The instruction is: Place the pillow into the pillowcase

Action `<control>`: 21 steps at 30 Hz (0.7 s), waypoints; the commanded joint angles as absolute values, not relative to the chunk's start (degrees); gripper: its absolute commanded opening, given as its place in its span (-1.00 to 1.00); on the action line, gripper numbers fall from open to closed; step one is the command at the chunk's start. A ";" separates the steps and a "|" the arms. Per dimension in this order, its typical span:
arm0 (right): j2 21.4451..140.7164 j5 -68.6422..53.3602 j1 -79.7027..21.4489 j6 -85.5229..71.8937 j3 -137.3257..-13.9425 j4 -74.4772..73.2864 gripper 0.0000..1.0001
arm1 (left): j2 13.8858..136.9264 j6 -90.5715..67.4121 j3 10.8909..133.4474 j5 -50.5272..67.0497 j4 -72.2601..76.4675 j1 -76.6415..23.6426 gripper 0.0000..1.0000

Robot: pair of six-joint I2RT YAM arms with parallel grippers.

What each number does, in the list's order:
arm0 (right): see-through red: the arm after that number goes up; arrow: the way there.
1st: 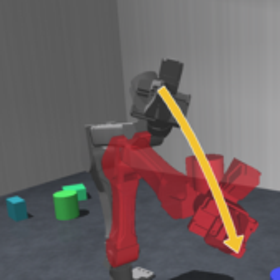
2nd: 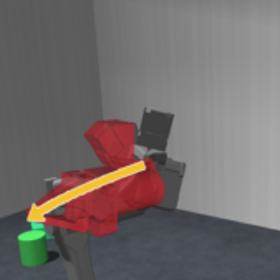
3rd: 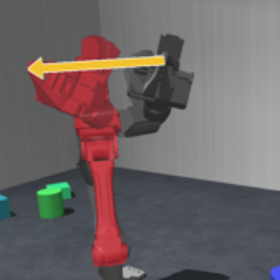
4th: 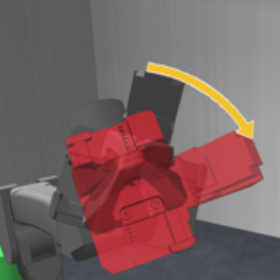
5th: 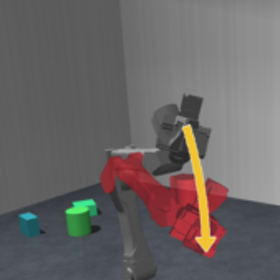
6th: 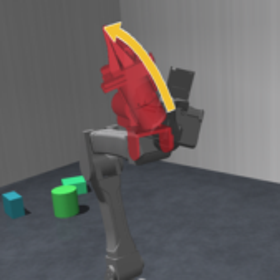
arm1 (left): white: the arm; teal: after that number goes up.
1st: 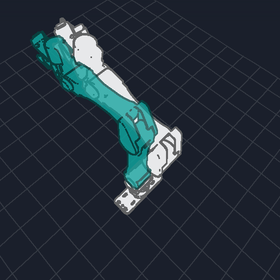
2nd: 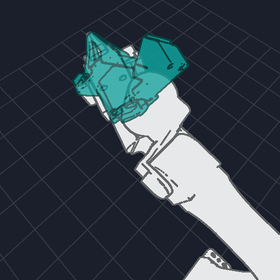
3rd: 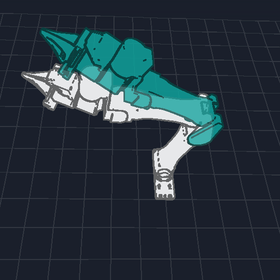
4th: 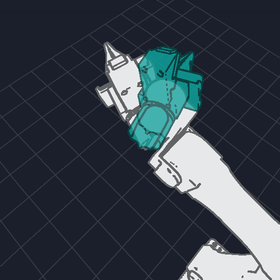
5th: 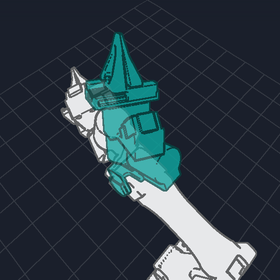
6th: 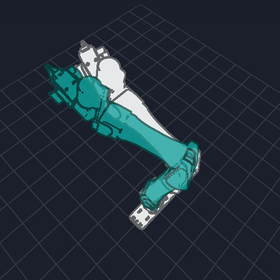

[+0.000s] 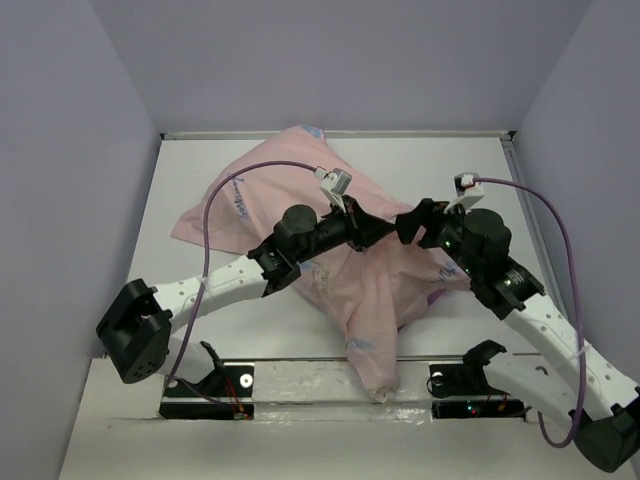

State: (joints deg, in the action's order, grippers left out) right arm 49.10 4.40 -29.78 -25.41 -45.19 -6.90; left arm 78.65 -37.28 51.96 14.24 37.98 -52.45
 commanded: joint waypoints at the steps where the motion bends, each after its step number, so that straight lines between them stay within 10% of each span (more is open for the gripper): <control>1: 44.31 -2.09 -30.32 -23.74 -48.60 -18.09 0.51 | 78.84 -37.62 53.26 15.64 42.28 -53.17 -1.00; 5: 42.02 -5.53 -30.32 -21.80 -50.71 -26.18 0.21 | 79.98 -36.92 53.26 17.66 42.28 -53.35 -1.00; 8: 36.15 -3.62 -30.32 -21.18 -51.68 -31.80 -0.92 | 81.29 -34.02 53.17 22.65 40.96 -53.70 -1.00; 18: 37.79 10.88 -30.32 -20.66 -54.14 -31.21 -0.91 | 87.54 -24.00 55.37 26.63 25.06 -57.66 -1.00; 20: 39.28 12.47 -30.32 -20.21 -53.96 -28.84 -0.94 | 88.41 -22.51 57.38 26.63 20.32 -57.74 -0.75; 21: 40.33 11.52 -30.32 -20.56 -54.23 -27.26 -1.00 | 89.29 -21.28 58.09 25.93 18.91 -58.01 -0.14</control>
